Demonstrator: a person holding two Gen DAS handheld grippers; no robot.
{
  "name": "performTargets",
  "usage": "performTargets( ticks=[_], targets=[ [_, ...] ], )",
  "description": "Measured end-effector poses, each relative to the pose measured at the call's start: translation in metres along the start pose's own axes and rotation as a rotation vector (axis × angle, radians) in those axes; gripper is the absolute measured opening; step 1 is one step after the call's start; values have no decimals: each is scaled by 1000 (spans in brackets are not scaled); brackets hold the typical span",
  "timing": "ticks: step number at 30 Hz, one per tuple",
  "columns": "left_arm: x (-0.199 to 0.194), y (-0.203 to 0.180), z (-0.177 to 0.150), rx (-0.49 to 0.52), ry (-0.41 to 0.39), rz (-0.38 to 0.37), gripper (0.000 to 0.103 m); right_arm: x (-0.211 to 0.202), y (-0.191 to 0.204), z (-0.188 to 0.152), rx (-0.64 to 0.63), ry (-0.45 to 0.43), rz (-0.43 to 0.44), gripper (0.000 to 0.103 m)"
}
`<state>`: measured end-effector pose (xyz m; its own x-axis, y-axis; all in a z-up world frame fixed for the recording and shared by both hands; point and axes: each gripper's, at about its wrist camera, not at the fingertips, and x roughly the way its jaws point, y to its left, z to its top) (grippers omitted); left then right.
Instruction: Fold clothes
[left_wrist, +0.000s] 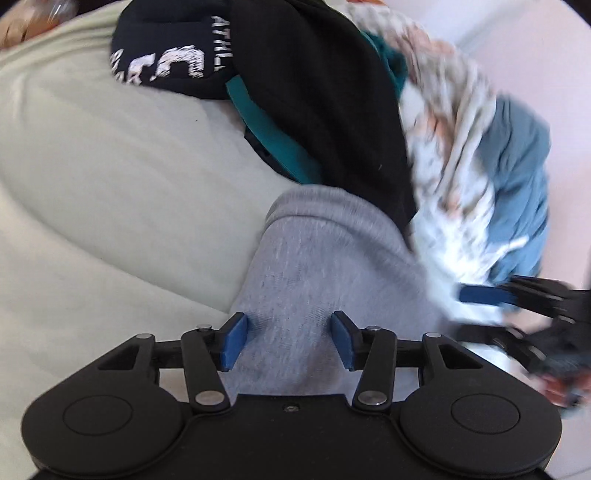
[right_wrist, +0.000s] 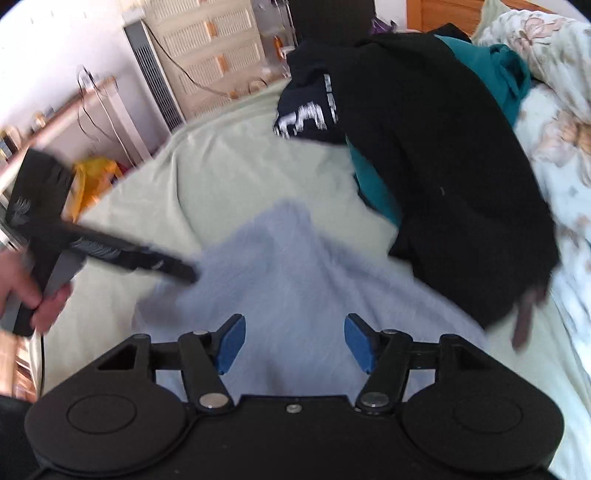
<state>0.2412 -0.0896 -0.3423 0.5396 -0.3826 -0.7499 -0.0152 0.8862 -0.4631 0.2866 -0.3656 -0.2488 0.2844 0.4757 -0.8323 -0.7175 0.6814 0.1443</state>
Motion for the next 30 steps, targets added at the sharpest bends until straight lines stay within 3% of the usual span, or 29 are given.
performTargets(
  ticks=[2,4,7,11,12,14,16,18,21,25,30],
  targets=[
    [5,1,0,13,9,16,56,2,3,-27,80,74,-136,55],
    [9,5,1,9,26,22,56,-6,-6,-46,228,72,-169,55],
    [9,6,7,51,66,4,56,-35,-15,-88,588,-44,-152,55],
    [8,0,21,98,77,-7,56,-32,-14,-115,804,-140,-115,55],
    [9,-3,27,127,76,-11,56,-30,-13,-121,852,-161,-102,48],
    [10,-7,32,169,62,-26,56,-18,-9,-124,862,-165,-103,24],
    [12,-15,42,248,33,-26,56,-14,-9,-122,830,-167,-143,21],
    [18,-24,55,302,-2,-35,56,-16,-11,-122,817,-166,-167,20],
    [40,-34,69,350,11,-42,56,-20,-2,-123,784,-161,-246,19],
    [65,-45,72,462,24,-30,59,-7,-1,-137,797,-130,-278,22],
    [84,-25,85,342,81,-54,74,7,-5,-151,860,-158,-273,32]
  ],
)
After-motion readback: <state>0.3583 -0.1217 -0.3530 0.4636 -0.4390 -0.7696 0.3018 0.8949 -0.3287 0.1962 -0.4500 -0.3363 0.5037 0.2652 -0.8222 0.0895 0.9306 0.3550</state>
